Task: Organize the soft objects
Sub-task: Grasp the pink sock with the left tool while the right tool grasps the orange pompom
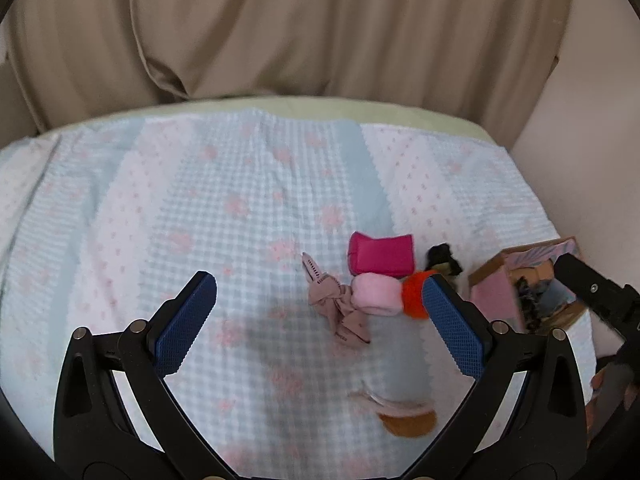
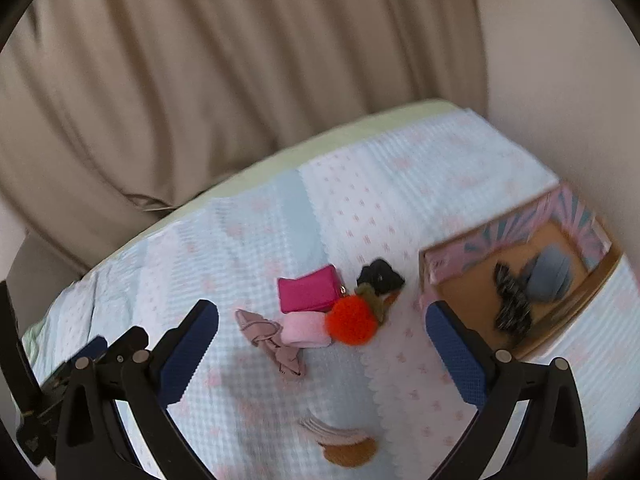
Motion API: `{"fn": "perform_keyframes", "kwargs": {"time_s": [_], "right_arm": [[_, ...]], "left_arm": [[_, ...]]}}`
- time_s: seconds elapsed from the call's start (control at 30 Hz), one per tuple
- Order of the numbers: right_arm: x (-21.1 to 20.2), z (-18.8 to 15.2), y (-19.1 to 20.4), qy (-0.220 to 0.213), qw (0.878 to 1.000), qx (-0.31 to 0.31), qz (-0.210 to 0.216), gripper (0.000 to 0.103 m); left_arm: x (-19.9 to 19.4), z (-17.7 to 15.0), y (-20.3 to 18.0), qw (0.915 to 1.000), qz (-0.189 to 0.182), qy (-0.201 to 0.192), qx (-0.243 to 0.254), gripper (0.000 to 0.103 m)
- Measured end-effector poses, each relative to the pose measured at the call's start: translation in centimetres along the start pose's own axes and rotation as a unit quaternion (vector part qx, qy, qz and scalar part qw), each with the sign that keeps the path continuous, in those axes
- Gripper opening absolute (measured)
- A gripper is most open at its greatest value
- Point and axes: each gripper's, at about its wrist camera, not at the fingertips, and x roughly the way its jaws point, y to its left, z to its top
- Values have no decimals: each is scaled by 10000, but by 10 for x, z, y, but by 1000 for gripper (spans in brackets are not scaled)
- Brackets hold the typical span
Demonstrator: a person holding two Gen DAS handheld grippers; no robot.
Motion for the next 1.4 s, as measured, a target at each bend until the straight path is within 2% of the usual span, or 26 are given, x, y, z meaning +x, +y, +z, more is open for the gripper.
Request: {"fn": "perform_keyframes", "kwargs": {"time_s": [0.27,0.4,0.57,0.67,0.73,0.8,0.87,0.9,0.97,1.0,1.13,1.4], "right_arm": [[97,-36,-25,281,9964,754,-284,103],[137,-49,-38,445,9937,960,-357,96],[170,-58,-50,574,9909,1170,-326,96],[189,-61,-54,634,9894,1270,-295,91],[199,-63,-57,676,9883,1339,-272,83],[209,-65,-62,761,9858,1481,-220,77],[217,-67,-67,847,9825,1654,-146,70],[221,-67,-70,883,9812,1711,-134,67],[222,-68,-73,894,9801,1769,-132,60],[222,-69,-73,891,9803,1758,-128,52],[223,-69,-73,948,9789,1810,-12,37],[204,-66,-69,951,9807,1707,108,35]], "left_arm": [[110,-25,12,9992,-32,383,-104,98],[155,-38,12,9979,-102,629,-147,86],[192,-51,9,9964,-167,812,-153,80],[207,-56,9,9954,-214,907,-224,67],[212,-58,9,9948,-250,948,-265,59],[218,-61,7,9940,-264,1034,-259,45],[219,-64,3,9946,-223,1009,-132,41],[218,-64,0,9947,-245,994,-75,32],[217,-64,-6,9944,-293,1018,34,25],[216,-64,-8,9947,-264,994,73,22],[213,-63,-10,9949,-251,968,89,20],[179,-52,-5,9961,-106,874,-55,19]]}}
